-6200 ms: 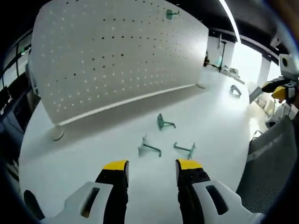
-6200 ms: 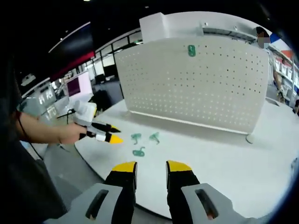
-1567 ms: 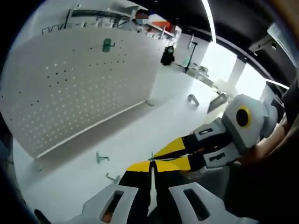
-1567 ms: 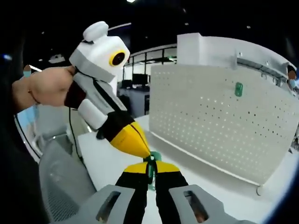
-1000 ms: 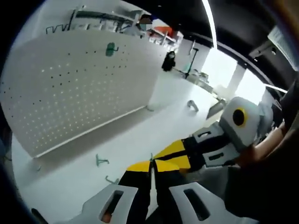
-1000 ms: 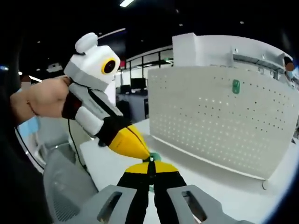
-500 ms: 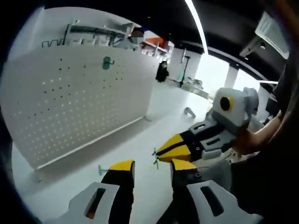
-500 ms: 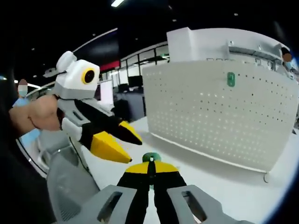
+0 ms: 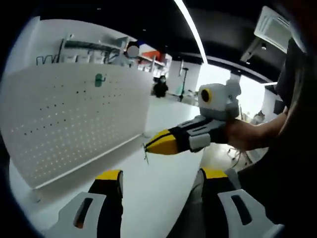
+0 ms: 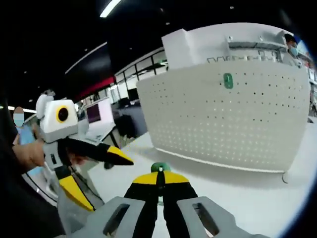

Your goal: Insert the hook assembly into the mounting plate slot until the hook locks in place.

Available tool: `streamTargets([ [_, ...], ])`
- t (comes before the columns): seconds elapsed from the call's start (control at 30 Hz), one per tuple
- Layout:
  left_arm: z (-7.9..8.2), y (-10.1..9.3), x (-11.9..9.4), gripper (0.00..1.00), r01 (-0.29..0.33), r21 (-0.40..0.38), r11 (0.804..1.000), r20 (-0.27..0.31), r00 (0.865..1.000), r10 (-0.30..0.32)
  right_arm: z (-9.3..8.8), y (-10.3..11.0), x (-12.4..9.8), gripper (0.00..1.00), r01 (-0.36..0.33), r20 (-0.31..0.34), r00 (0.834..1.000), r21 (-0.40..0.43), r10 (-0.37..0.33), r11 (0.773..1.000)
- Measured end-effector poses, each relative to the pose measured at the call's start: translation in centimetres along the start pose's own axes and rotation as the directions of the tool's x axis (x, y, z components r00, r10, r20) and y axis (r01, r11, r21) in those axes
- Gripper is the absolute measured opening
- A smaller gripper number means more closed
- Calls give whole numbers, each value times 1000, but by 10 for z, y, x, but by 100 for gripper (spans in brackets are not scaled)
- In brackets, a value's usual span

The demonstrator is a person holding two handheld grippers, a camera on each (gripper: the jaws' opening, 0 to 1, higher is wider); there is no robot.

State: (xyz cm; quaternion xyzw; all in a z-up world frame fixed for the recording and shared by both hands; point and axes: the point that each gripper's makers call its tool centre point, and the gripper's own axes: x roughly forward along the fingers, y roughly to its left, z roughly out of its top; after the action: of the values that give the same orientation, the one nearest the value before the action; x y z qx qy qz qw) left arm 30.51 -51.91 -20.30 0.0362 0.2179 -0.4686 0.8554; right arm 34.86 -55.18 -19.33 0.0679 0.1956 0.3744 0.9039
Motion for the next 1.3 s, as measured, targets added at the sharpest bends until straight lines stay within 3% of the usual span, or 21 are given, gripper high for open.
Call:
streamTargets([
  [0.1,-9,8,2,61,-30,-8,1000,-35,999,29,3,5,0,0,-13,5,1000,12,13,1000],
  [0.23,-5,17,4,51,-59,-68,996,-7,998,59,1,17,4,0,-36,0,999,32,36,999],
  [0.3,-1,20,5,40,-65,-83,994,27,997,67,-1,22,7,0,-45,-5,999,34,45,998],
  [0.37,2,17,8,20,-30,-124,992,57,998,37,-3,27,9,0,-54,-10,998,44,54,998],
  [0.43,1,20,8,12,-38,-148,988,67,997,48,-5,31,11,0,-62,-15,998,53,63,997],
  [0.53,0,24,8,12,-63,-159,985,69,995,75,-4,35,11,0,-67,-17,998,42,68,997],
  [1.23,3,19,6,4,-31,-216,976,81,995,50,2,45,14,0,-90,-4,996,83,90,992],
  [1.3,3,19,6,3,-23,-269,963,74,996,45,4,48,14,1,-100,9,995,78,100,992],
])
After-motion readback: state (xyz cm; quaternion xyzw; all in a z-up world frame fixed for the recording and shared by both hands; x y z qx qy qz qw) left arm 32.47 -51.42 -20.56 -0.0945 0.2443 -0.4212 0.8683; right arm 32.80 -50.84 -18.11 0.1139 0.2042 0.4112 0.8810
